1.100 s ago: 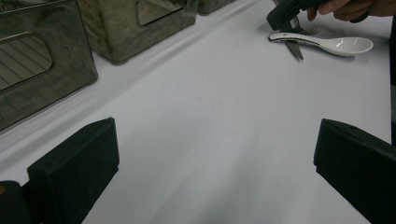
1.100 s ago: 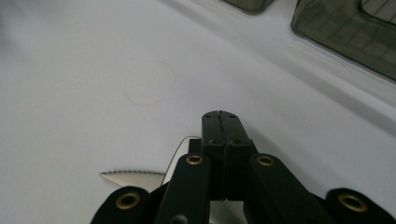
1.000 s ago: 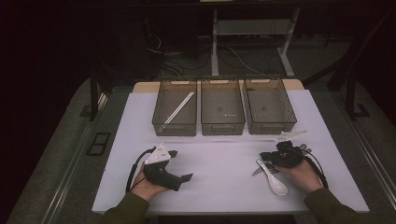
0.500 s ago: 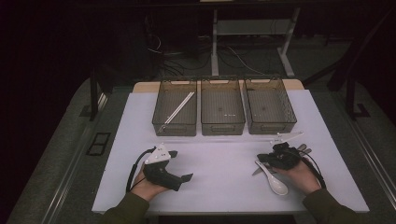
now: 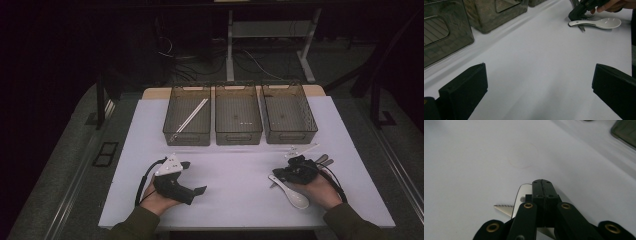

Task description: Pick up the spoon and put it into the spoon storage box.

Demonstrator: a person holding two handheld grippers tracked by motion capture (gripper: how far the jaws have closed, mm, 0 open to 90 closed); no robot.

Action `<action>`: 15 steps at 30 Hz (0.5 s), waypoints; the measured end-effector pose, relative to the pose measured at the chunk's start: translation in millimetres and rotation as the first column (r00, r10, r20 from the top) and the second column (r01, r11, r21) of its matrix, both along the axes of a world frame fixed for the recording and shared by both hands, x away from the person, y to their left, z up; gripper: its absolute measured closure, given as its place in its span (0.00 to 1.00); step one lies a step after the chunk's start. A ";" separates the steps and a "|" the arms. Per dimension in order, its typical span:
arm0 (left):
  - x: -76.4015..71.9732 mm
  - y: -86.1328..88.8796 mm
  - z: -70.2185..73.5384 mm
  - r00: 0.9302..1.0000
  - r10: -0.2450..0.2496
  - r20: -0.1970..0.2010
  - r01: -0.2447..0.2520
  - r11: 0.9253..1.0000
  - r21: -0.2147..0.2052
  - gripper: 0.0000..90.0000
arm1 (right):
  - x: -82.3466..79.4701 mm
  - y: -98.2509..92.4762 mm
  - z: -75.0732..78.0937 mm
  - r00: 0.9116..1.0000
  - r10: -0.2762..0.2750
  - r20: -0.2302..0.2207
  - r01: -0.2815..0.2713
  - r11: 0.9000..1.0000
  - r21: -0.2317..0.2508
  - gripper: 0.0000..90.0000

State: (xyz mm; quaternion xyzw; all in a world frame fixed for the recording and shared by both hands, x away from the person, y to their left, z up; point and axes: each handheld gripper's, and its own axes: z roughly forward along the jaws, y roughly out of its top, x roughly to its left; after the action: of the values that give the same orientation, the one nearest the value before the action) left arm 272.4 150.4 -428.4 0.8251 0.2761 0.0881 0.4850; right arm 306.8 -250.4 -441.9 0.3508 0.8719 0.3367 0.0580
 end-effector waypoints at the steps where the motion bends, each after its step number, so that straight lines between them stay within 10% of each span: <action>1: 0.0 0.1 0.1 1.000 -0.001 0.003 0.001 1.000 0.001 0.00 | -0.5 0.9 0.2 1.000 0.009 -0.002 -0.009 1.000 -0.002 1.00; 15: -0.6 0.3 0.8 1.000 0.000 0.000 0.000 1.000 0.000 0.00 | -10.8 13.2 2.9 0.993 0.113 -0.028 -0.113 0.994 -0.007 1.00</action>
State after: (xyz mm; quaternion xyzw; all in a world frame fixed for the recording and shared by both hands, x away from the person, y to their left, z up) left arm 271.9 150.7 -427.6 0.8251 0.2759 0.0881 0.4851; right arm 296.0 -237.2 -439.0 0.3054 0.8924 0.3309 0.0282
